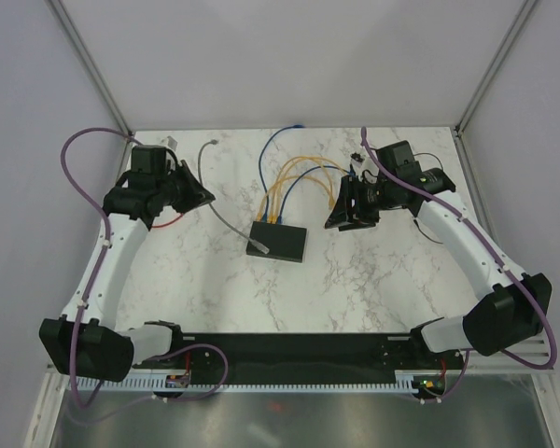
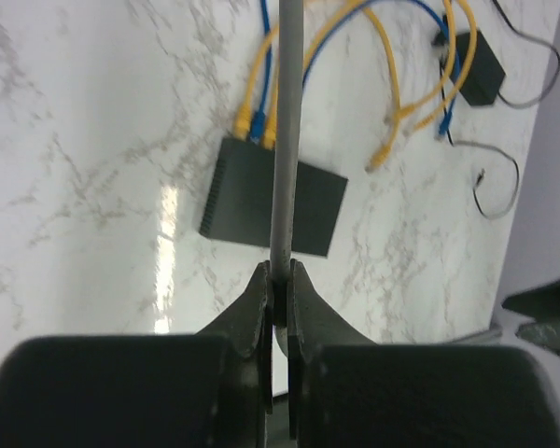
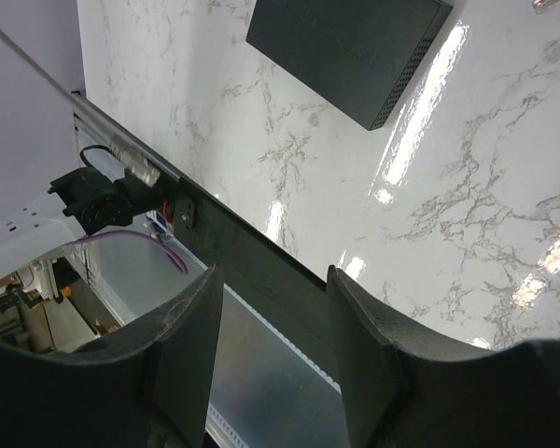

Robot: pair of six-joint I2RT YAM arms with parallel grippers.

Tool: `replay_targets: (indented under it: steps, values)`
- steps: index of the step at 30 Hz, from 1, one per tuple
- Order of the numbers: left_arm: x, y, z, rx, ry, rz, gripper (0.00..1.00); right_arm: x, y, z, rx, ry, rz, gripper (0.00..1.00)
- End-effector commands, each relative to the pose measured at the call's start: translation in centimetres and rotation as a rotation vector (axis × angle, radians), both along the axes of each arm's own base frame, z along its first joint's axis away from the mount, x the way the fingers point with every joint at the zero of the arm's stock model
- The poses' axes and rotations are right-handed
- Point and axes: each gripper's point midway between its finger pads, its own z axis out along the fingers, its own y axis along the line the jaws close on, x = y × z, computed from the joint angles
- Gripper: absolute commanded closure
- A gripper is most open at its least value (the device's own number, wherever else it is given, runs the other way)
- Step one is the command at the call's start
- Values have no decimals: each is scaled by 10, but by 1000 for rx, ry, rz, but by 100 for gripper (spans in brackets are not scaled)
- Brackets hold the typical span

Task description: Pull the plug from the switch port

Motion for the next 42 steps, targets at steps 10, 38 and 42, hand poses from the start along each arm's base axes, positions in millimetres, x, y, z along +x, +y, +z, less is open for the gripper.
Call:
replay_targets:
  steps: [10, 38, 42]
  values:
    - [109, 174, -46, 251, -53, 455, 98, -1, 9, 13, 55, -21, 20, 44]
    - [97, 218, -125, 257, 326, 484, 54, 21, 23, -3, 44, 20, 18, 45]
    - [82, 211, -109, 276, 311, 486, 44, 37, 35, -17, 12, 21, 33, 45]
